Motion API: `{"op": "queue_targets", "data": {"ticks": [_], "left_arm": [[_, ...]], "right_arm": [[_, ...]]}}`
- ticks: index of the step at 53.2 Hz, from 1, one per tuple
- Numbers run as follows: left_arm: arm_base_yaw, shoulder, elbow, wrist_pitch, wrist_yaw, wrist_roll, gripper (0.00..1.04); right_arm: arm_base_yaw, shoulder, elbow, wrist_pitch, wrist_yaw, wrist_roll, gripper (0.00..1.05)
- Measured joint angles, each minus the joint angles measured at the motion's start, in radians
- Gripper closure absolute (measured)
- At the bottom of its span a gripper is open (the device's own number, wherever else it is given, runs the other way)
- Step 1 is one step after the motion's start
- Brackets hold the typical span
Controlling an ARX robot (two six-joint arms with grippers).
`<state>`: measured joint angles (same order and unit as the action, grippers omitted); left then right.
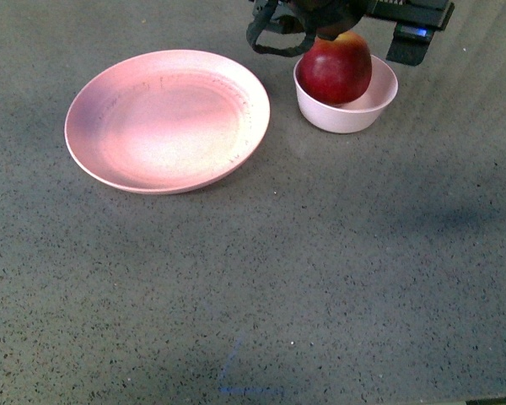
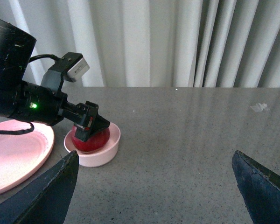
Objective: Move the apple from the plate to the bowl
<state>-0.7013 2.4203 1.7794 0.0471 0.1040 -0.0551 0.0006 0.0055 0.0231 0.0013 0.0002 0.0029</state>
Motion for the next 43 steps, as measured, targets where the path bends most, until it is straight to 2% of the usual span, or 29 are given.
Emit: {"op": "queue_targets", "data": {"ticks": [13, 33, 42, 43], "left_arm": [[0.031, -0.022, -0.053, 0.008, 0.004, -0.037, 0.09], [0.177, -0.28, -0.28, 0.118, 0.072, -0.15, 0.09], [0.208, -0.313, -0.296, 0.123, 0.069, -0.168, 0.09], [0.205, -0.311, -0.306, 0.142, 0.037, -0.158, 0.1]], "right_arm": [[0.0, 0.0, 0.0, 0.0, 0.0, 0.0, 0.09], [0.0, 0.0, 0.0, 0.0, 0.0, 0.0, 0.09], [0.0, 0.0, 0.0, 0.0, 0.0, 0.0, 0.09], [0.0, 0.0, 0.0, 0.0, 0.0, 0.0, 0.09]]}}
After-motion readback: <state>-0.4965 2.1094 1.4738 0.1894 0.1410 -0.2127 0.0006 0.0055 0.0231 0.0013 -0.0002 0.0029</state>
